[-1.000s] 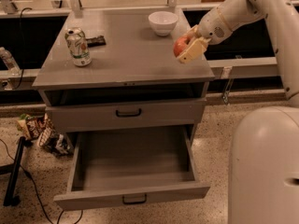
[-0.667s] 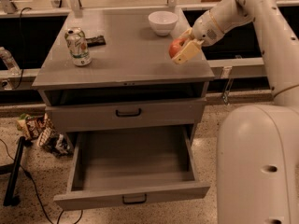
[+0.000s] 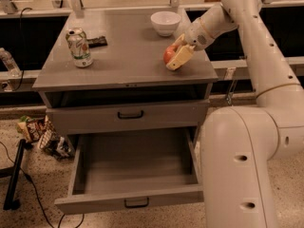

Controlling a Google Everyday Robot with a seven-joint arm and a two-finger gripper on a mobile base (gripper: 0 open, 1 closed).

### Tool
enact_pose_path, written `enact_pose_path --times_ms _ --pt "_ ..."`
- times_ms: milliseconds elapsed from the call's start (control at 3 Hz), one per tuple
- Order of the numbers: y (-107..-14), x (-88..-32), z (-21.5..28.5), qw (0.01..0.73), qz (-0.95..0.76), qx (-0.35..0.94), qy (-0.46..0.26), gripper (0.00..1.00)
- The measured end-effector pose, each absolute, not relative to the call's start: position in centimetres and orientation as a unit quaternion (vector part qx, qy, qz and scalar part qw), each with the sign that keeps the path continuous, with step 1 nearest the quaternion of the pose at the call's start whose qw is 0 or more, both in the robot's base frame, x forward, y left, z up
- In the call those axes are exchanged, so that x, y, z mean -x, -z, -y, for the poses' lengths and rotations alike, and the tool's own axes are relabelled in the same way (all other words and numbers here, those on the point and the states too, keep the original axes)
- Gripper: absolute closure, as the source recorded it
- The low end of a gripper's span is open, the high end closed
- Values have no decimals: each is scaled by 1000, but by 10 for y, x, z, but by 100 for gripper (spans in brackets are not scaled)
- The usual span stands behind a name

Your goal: Pick apple from middle drawer and place on counter

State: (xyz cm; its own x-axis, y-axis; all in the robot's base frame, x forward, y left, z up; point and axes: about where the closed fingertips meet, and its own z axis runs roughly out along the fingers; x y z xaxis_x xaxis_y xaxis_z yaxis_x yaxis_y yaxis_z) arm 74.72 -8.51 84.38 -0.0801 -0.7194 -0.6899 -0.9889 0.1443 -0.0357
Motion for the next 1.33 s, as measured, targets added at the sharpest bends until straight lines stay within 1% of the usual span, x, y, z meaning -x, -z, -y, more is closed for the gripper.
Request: enact_pose_path --times_ms 333,667,1000,1333 --pt "-838 -752 82 290 -698 613 -230 1" --pt "-838 -756 86 296 -700 609 -229 0" --pt "-851 -756 108 313 -709 594 -216 0" --pt "-892 -740 168 354 -729 557 -184 0"
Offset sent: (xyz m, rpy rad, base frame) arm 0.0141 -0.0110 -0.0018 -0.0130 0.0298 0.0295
